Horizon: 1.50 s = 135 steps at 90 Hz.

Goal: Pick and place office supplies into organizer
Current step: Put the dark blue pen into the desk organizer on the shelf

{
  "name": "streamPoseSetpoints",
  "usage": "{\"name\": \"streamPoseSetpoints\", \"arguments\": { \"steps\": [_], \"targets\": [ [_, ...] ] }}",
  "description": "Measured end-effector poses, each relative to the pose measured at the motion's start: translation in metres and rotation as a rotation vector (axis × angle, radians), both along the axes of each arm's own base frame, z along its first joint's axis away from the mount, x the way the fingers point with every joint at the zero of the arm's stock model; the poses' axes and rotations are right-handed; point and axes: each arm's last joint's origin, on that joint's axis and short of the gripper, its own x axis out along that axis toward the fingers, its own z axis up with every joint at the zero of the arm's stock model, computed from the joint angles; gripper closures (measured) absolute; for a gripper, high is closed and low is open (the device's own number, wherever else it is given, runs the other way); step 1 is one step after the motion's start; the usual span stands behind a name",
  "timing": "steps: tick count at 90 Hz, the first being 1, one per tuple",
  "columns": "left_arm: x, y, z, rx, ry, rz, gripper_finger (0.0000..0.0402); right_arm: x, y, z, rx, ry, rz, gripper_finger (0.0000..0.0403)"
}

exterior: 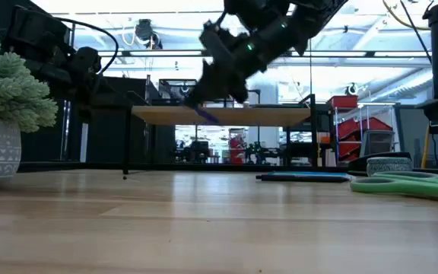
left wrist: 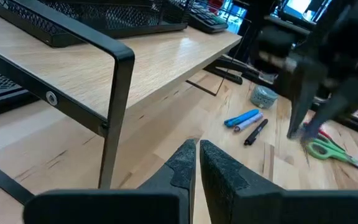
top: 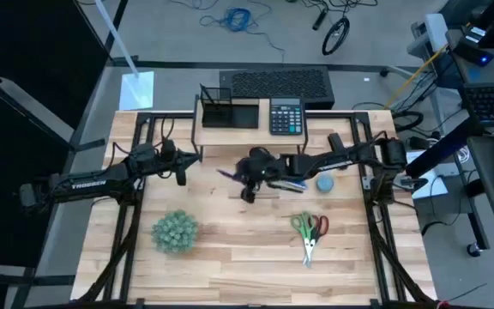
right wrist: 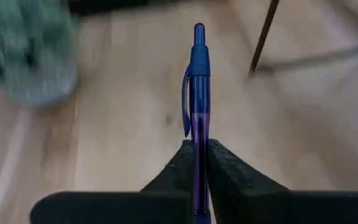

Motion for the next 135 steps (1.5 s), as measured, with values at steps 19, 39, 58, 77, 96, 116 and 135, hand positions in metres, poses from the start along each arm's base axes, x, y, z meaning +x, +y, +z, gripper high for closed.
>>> {"name": "streamPoseSetpoints", "arguments": {
  "steps": [19,39,58,77,96,116,135],
  "targets": [
    [0.000,0.000,0.000,0.000,0.000,0.000,0.0391,0.011,-0.035,0.044,-0.082,-0.164,-0.052,0.0397],
    [0.000,0.000,0.000,0.000,-0.001,0.000,0.0391,0.013,-0.076,0.098,-0.200,-0.303,-0.124,0.0397],
    [0.000,0.000,0.000,0.000,-0.001,0.000,0.0391,0.006,-0.116,0.130,-0.258,-0.448,-0.225,0.0397],
    [0.000,0.000,0.000,0.000,-0.001,0.000,0.0391,0.012,-0.151,0.126,-0.239,-0.610,-0.311,0.0397],
    [0.000,0.000,0.000,-0.001,0.002,0.000,0.0391,0.043,-0.177,0.113,-0.212,-0.656,-0.338,0.0397],
    [0.000,0.000,0.000,-0.001,0.002,0.000,0.0391,0.079,-0.198,0.104,-0.225,-0.694,-0.344,0.0397],
    [0.000,0.000,0.000,-0.001,0.003,0.000,0.0391,0.092,-0.209,0.083,-0.194,-0.612,-0.361,0.0397]
  ]
}}
